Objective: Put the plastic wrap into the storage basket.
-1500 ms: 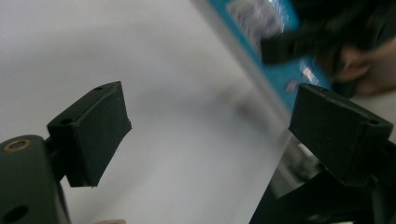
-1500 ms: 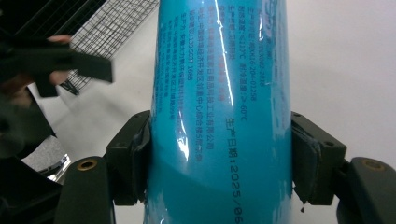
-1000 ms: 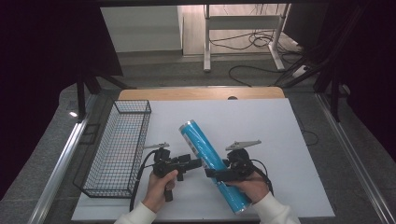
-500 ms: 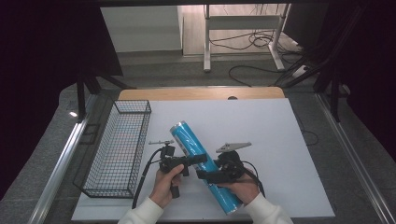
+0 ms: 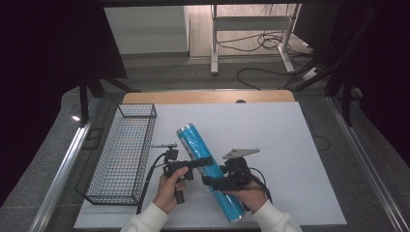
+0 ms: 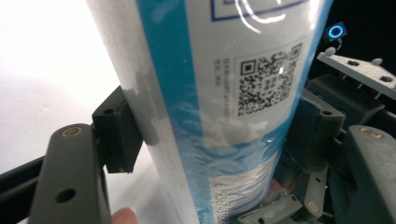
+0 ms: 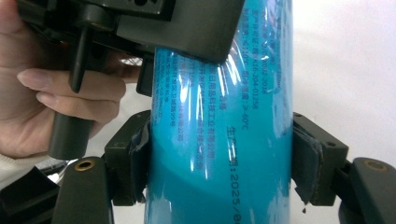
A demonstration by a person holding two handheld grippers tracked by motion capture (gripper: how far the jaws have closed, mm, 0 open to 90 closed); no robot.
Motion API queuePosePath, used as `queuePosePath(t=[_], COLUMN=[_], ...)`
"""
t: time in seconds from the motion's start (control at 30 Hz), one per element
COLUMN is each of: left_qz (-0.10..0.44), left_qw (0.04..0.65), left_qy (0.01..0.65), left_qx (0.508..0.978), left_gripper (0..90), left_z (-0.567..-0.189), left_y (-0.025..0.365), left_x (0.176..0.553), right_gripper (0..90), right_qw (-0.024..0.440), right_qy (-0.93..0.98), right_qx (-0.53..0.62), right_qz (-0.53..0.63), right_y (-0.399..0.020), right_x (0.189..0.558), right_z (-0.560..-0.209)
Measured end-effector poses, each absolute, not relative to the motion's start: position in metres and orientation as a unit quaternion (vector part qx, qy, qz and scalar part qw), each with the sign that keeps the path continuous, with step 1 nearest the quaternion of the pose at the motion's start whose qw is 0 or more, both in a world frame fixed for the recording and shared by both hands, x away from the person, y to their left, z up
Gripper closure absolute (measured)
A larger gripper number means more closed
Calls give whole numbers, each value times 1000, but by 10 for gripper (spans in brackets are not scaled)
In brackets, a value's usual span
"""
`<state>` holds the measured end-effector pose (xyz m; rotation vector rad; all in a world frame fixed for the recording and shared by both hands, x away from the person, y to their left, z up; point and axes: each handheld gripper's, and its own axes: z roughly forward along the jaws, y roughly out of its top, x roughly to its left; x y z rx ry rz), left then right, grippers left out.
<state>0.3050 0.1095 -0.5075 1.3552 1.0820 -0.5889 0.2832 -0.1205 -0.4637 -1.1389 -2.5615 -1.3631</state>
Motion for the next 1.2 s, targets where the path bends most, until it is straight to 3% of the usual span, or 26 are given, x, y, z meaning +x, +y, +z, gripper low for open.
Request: queuePosePath(t=[0.1, 0.2, 0.47, 0.8, 1.2], left_qz=[-250, -232, -233, -220, -200], left_qw=[607, 601, 616, 626, 640], left_qy=[468, 474, 474, 472, 473], left_qx=[591, 600, 585, 580, 571], left_gripper=[311, 314, 317, 318, 319], left_z=[-503, -501, -495, -478, -460], left_y=[112, 116, 136, 162, 187], left_x=[305, 305, 305, 300, 290], right_gripper=[231, 127, 120, 123, 119], right_qw=[31, -22, -50, -91, -111], right_qy=[-814, -810, -794, -789, -801], right_qx=[-360, -361, -358, -403, -419], right_qz=[-455, -462, -488, -455, -413], right_y=[-124, -128, -170, -229, -233], right_x=[284, 279, 275, 282, 286], right_z=[-461, -451, -428, -444, -459])
